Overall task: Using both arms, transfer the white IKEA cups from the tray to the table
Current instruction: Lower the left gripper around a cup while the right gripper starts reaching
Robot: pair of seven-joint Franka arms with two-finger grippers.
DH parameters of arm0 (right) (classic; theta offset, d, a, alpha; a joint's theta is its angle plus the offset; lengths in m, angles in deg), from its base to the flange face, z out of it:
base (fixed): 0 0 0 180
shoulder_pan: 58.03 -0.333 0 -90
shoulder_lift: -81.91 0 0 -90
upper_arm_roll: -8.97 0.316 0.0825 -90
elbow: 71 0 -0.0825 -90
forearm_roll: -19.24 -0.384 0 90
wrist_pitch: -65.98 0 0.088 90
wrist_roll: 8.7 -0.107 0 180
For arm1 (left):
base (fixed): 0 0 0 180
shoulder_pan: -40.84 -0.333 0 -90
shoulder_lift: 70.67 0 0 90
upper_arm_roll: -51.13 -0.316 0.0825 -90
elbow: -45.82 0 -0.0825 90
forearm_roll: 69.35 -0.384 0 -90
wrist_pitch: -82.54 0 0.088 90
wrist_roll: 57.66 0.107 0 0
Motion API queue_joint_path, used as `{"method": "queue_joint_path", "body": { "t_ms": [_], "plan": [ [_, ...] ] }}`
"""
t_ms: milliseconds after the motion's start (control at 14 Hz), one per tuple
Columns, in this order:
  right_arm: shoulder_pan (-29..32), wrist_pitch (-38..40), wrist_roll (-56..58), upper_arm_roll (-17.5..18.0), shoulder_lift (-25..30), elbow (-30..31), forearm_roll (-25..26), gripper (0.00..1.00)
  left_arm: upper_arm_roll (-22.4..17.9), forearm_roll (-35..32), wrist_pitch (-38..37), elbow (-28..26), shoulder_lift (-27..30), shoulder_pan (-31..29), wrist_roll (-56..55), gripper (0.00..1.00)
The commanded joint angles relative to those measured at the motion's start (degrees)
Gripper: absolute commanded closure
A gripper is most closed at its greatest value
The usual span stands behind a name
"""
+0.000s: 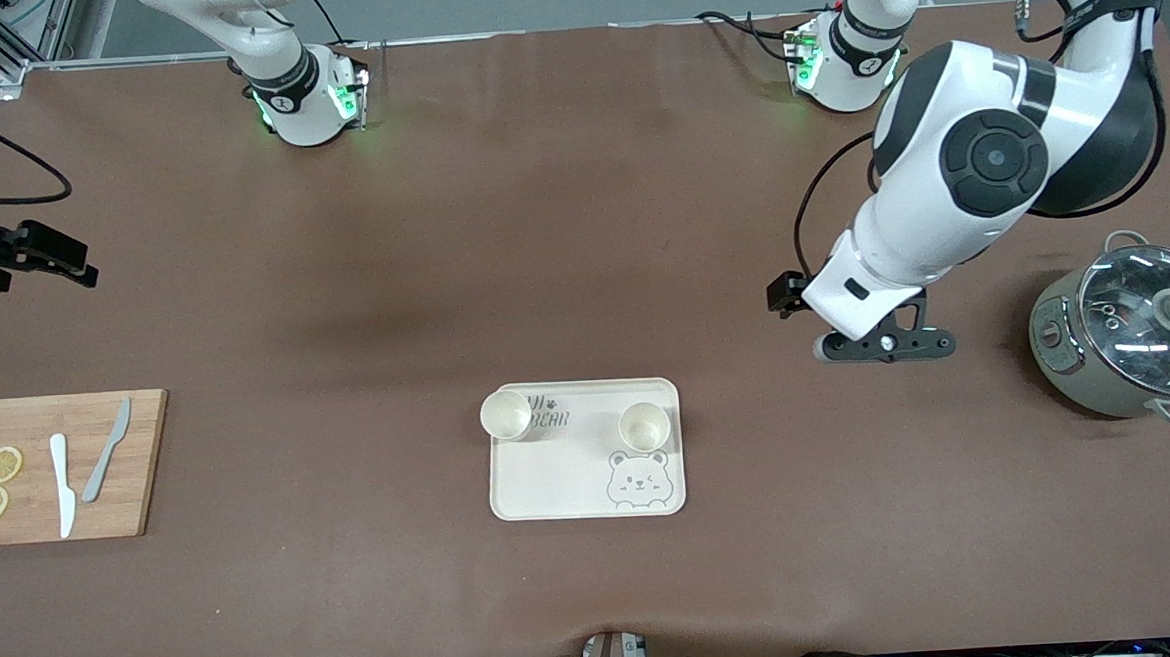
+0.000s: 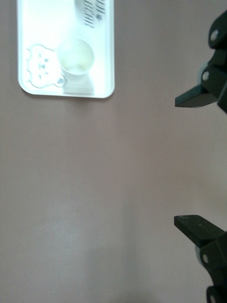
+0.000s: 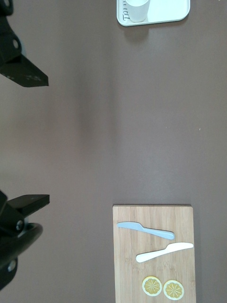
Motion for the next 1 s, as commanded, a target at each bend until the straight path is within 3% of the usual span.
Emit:
{"method": "queue_joint_path", "body": {
  "t_ms": [0, 429, 643, 857, 929],
  "plan": [
    [0.7, -0.2, 0.2, 0.5, -1.8, -1.1, -0.6, 0.0, 0.0, -0.2, 3.6, 1.8, -2.9, 2.4, -7.1, 0.0],
    [0.5, 0.6, 0.2, 0.6, -3.0, -2.0, -0.5, 0.0, -0.6, -0.7, 14.6, 4.7, -12.3, 9.1, -16.4, 0.0],
    [-0.9, 0.7, 0.4, 0.7, -9.2, -3.2, 0.1, 0.0, -0.8, -2.5, 18.3, 4.7, -15.9, 11.6, -18.9, 0.0],
    [-0.6, 0.7, 0.4, 0.6, -11.8, -3.6, 0.6, 0.0, -0.7, -5.2, 21.6, 4.4, -19.0, 11.5, -19.1, 0.0],
    [-0.5, 0.8, 0.4, 0.6, -12.9, -4.2, 0.5, 0.0, -0.7, -5.1, 23.1, 4.3, -20.0, 11.2, -19.3, 0.09]
  ]
}}
